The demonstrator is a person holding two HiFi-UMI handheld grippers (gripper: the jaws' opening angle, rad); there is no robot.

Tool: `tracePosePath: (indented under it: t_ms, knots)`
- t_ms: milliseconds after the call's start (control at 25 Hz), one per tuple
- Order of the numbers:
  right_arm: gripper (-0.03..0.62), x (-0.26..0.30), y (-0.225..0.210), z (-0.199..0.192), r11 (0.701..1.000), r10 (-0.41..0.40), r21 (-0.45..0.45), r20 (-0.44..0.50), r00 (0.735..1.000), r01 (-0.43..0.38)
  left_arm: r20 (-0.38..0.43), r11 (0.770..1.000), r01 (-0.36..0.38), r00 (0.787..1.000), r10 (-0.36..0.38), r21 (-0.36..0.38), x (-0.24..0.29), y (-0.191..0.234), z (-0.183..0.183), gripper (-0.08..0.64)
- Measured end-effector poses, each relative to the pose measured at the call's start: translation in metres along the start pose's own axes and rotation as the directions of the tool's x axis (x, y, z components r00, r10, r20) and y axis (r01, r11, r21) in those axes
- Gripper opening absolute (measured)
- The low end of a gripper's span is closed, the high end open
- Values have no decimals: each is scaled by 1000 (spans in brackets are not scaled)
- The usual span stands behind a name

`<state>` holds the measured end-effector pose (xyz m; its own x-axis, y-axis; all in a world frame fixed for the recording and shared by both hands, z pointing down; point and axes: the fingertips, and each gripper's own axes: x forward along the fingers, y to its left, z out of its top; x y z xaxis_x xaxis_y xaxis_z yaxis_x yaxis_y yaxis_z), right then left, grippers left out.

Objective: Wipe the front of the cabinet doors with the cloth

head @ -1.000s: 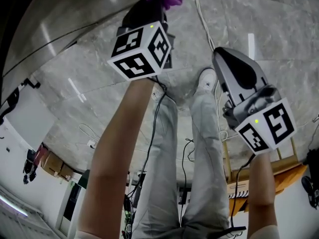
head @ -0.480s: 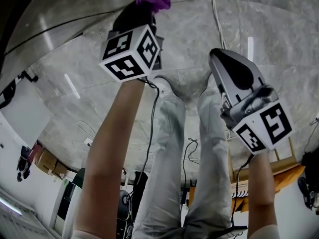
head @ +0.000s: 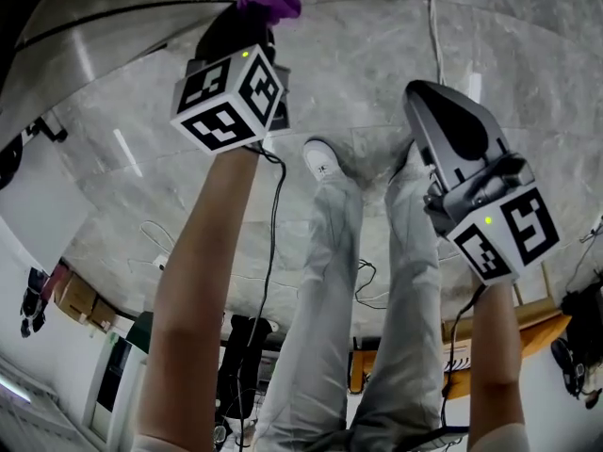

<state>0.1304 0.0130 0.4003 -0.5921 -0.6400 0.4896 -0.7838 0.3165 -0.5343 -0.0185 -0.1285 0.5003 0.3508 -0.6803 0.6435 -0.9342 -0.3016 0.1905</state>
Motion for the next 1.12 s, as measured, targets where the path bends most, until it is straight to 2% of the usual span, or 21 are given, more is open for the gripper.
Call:
tracePosePath:
  t_ms: [320, 520, 680, 920, 1120]
  knots:
    - [28, 21, 10, 11, 1000, -5, -27, 7, 1000, 5, 3, 999, -47, 999, 47, -23, -11, 43, -3, 66]
    - [28, 22, 12, 10, 1000, 7, -30, 5, 1000, -7, 3, 991, -114, 993, 114, -70, -20, 67, -6, 66]
    - [28, 15, 9, 9, 999, 20, -27, 8, 1000, -19, 15, 983, -169, 985, 171, -73, -31, 77, -7, 64]
    - [28, -13, -13, 9, 999, 23, -23, 10, 1000, -23, -4, 984, -177, 984, 177, -25, -41, 44, -24, 63]
    - [28, -45, -45, 8, 1000, 14, -22, 9, 1000, -13, -37, 992, -128, 991, 128, -13, -29, -23, -43, 63]
